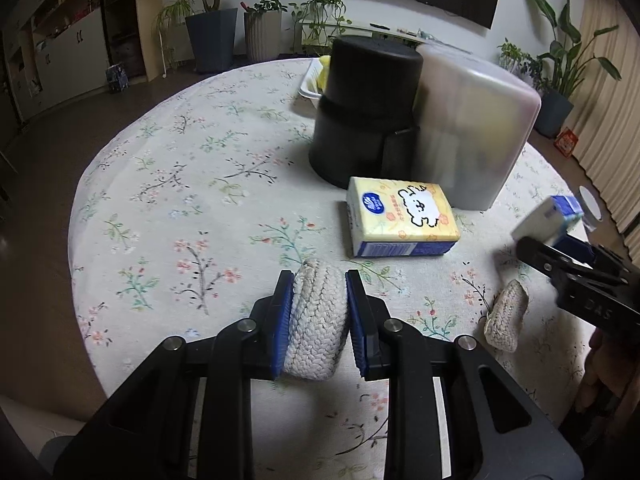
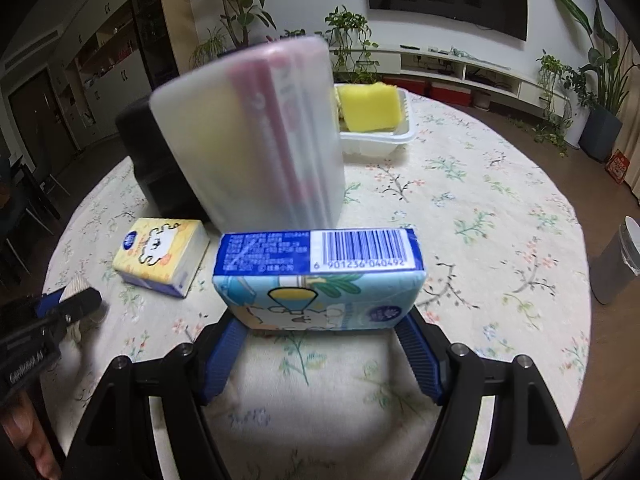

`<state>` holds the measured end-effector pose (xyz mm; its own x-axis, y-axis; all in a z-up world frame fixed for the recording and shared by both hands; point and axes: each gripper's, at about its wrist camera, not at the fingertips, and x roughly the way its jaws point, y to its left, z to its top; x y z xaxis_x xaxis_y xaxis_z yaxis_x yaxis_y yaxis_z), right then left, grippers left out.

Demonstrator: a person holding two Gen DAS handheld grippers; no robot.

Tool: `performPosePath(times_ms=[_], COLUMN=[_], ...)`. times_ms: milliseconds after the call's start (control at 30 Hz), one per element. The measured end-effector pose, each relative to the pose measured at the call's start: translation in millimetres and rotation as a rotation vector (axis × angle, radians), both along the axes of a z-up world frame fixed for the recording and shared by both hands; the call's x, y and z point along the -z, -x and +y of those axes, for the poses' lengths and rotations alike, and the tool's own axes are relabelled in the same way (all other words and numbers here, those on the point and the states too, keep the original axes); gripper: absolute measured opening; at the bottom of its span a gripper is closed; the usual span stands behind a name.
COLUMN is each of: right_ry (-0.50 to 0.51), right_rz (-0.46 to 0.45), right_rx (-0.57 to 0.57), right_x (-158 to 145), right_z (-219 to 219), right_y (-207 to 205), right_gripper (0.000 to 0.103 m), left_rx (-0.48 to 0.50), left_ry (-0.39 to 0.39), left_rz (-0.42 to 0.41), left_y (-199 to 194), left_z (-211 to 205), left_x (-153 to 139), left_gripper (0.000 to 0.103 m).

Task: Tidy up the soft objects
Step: 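Lift the knit pad and tissue box and carry them toward the tray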

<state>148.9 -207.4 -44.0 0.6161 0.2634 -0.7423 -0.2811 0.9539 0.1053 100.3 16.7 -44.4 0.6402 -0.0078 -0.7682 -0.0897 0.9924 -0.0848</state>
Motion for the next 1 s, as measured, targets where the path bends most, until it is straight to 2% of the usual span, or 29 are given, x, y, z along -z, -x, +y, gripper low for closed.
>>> performPosePath(times_ms=[267,500,767,1000], right_ry=[-0.045,-0.046,0.017,0.078], right_rz=[-0.016,-0.067,-0.111,-0.124], right_rx=[0.03,0.089,0.142,0.194], right_x=[-23,-63,-94,-115], right_z=[-24,-64,-103,-139], right_y=[26,32,8,-36], right_gripper=[0.076,0.076,0.076,0.076], left_rx=[0.017,0.022,0.011,0.025], left_ry=[0.016,0.018,-0.006,-0.042], left_rz=[-0.015,-0.067,-0.116,-0.145], left_y=[0,-8,-39,-89], left_z=[21,43,74,93], left_x=[-8,-37,-72,-107], left_gripper=[0.023,0.023,0.023,0.023])
